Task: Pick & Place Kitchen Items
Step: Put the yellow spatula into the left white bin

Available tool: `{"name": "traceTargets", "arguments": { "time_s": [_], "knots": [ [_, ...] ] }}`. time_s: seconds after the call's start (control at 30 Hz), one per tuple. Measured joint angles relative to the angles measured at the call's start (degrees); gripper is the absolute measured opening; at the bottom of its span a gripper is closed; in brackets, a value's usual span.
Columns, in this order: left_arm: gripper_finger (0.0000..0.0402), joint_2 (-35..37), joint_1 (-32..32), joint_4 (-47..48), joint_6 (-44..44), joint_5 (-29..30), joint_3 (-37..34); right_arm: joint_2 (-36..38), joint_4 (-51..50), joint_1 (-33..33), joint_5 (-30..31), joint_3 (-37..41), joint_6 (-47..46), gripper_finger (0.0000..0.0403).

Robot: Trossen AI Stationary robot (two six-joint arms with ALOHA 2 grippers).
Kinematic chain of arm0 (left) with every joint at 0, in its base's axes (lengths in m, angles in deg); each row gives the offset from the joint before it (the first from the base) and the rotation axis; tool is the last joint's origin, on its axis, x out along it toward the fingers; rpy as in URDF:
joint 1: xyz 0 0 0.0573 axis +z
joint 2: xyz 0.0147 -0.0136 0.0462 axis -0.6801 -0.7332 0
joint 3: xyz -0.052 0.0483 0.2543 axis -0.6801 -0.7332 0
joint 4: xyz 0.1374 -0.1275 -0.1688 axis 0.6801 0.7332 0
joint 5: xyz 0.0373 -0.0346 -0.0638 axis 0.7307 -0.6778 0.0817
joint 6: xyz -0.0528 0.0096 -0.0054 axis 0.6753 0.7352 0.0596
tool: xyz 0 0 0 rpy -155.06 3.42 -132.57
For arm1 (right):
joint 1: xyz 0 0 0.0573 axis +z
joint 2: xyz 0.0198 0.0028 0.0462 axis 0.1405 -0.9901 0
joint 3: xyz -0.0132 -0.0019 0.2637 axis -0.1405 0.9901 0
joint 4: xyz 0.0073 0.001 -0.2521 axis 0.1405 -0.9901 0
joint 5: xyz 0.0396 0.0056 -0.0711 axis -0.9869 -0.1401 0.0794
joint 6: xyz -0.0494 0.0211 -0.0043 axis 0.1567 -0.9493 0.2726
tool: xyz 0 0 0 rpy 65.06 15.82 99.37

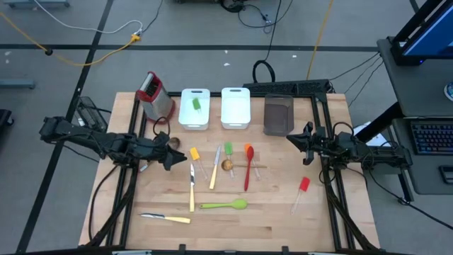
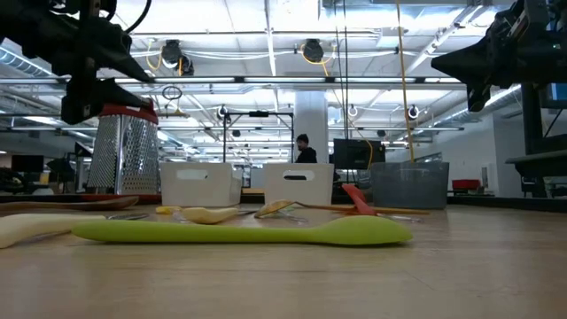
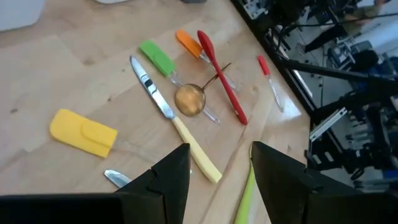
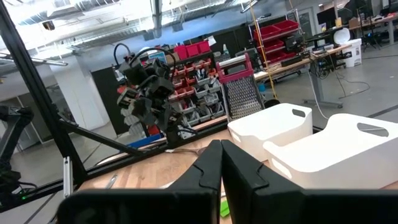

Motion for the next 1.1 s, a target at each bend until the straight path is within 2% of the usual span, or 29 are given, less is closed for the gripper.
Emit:
{"name": "traceTargets", "arguments": {
  "time_s": [0.17,0.27,0.37,0.6,0.93,1.1],
  "knots": [
    [0.0172,-2.8,0.0,-5.7,6.6,0.1,0.0,0.0,0.0,0.0,0.0,0.0,0.0,0.0004],
    [0.0172,-6.8,0.0,-13.3,9.8,0.3,0.1,0.0,0.0,0.0,0.0,0.0,0.0,0.0004],
    [0.0172,-11.9,0.0,-15.6,12.4,0.2,2.6,0.0,0.0,0.0,0.0,0.0,0.0,0.0004],
    [0.0172,-24.0,0.1,-0.7,21.4,-2.2,14.5,0.0,0.0,0.0,0.0,0.0,0.0,0.0004],
    [0.0172,-38.5,0.2,19.4,34.8,-2.1,29.5,0.0,0.0,0.0,0.0,0.0,0.0,0.0004],
    [0.0172,-44.9,1.6,26.4,41.6,-1.7,33.9,0.0,0.0,0.0,0.0,0.0,0.0,0.0004]
  ]
}}
